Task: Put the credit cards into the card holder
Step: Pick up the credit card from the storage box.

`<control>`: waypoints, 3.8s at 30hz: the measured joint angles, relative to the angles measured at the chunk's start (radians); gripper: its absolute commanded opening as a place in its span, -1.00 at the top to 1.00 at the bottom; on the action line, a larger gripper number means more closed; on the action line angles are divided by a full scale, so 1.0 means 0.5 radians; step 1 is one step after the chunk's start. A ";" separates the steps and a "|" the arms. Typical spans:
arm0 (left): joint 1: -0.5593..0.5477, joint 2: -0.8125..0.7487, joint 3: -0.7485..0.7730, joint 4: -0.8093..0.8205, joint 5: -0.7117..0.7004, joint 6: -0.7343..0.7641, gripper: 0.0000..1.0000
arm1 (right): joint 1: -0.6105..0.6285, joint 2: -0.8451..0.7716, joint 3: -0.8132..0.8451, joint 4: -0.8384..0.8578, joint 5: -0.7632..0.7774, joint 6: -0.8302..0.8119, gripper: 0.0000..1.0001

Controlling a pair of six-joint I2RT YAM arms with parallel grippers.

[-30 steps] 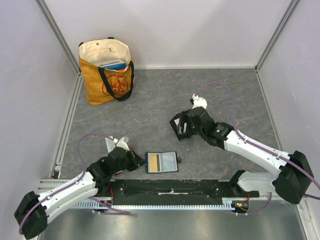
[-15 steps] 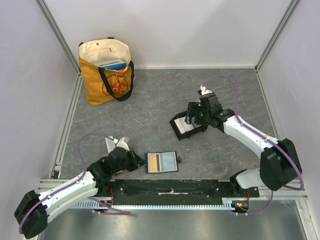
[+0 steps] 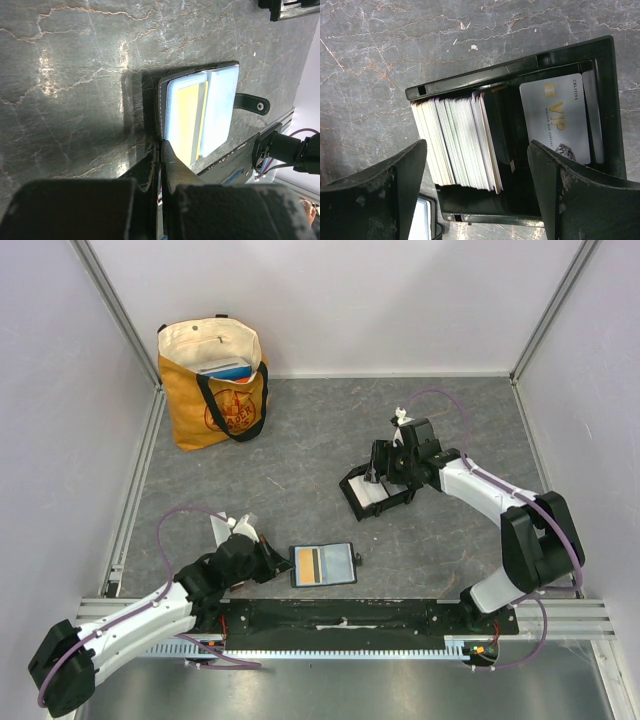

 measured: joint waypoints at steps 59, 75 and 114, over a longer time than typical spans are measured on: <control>0.000 0.059 0.001 0.002 0.000 -0.001 0.96 | -0.106 0.220 0.002 0.129 -0.476 -0.040 -0.47; 0.000 0.059 0.001 0.002 0.000 -0.001 0.96 | -0.130 0.171 0.002 0.127 -0.469 -0.042 0.03; 0.000 0.034 0.001 0.004 0.001 -0.001 0.96 | -0.043 -0.555 0.084 -0.192 0.250 -0.230 1.00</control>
